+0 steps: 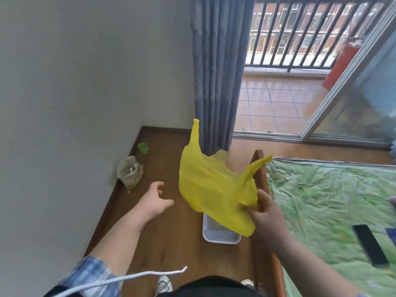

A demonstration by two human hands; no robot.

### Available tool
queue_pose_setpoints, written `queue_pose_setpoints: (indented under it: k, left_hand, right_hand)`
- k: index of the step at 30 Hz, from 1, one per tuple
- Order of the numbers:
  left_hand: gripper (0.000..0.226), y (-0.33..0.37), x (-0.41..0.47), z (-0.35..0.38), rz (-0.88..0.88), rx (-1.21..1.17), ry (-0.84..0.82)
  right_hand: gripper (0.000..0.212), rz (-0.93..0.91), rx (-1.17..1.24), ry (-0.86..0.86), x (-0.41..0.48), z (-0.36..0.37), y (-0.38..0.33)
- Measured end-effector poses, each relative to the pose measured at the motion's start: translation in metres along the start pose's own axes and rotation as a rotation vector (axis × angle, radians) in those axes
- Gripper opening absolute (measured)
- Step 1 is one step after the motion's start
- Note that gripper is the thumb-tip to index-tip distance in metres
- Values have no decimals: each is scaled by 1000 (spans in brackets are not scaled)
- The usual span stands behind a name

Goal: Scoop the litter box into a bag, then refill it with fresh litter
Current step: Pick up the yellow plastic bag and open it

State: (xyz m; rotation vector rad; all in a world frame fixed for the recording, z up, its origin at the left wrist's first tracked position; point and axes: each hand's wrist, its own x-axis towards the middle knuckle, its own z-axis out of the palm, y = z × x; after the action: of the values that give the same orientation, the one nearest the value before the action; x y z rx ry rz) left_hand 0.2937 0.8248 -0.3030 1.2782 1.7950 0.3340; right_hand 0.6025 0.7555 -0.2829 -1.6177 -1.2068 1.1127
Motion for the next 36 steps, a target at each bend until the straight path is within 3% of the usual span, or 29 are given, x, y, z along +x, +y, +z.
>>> queue_pose_setpoints:
  k: [2,6,10,16,19,21,23,26,27,30,34,36]
  left_hand:
    - [76,-21,1,-35,8,19,15]
    - [73,-54,10,-93,73,-57,59]
    - [73,-71,25,-130,139,-110,43]
    - [92,-54,23,-152,223,-180,-41]
    - [114,-44,25,-157,182,-212,22]
    - [115,-46,33,-157,105,-249,38]
    - [92,-45,33,-152,40,-356,-8]
    - [17,-31,17,-138,67,-398,25]
    - [6,-27,12,-132,83,-398,28]
    - [12,-12,-1,-119,111,-452,47]
    - [12,8,-16,-105,80,-531,100]
    - [12,19,-26,-99,110,-551,113]
  right_hand:
    - [30,21,-31,-31,-6,40,-9]
    - [12,57,-133,-56,-12,111,-14]
    - [19,30,-249,-101,-16,163,-18]
    - [15,-21,-397,-85,-29,183,-33]
    - [16,-22,-364,-101,-31,178,-30]
    - [15,-36,-351,-87,-34,173,-38]
    - [12,-54,-331,-68,-41,168,-48]
    - [22,-40,-295,-18,-49,156,-53]
    - [26,-33,-305,29,-49,150,-53]
    - [40,58,-336,101,-45,131,-54]
    - [84,183,-373,-59,-42,100,-56]
    - [76,214,-214,-150,-40,93,-58]
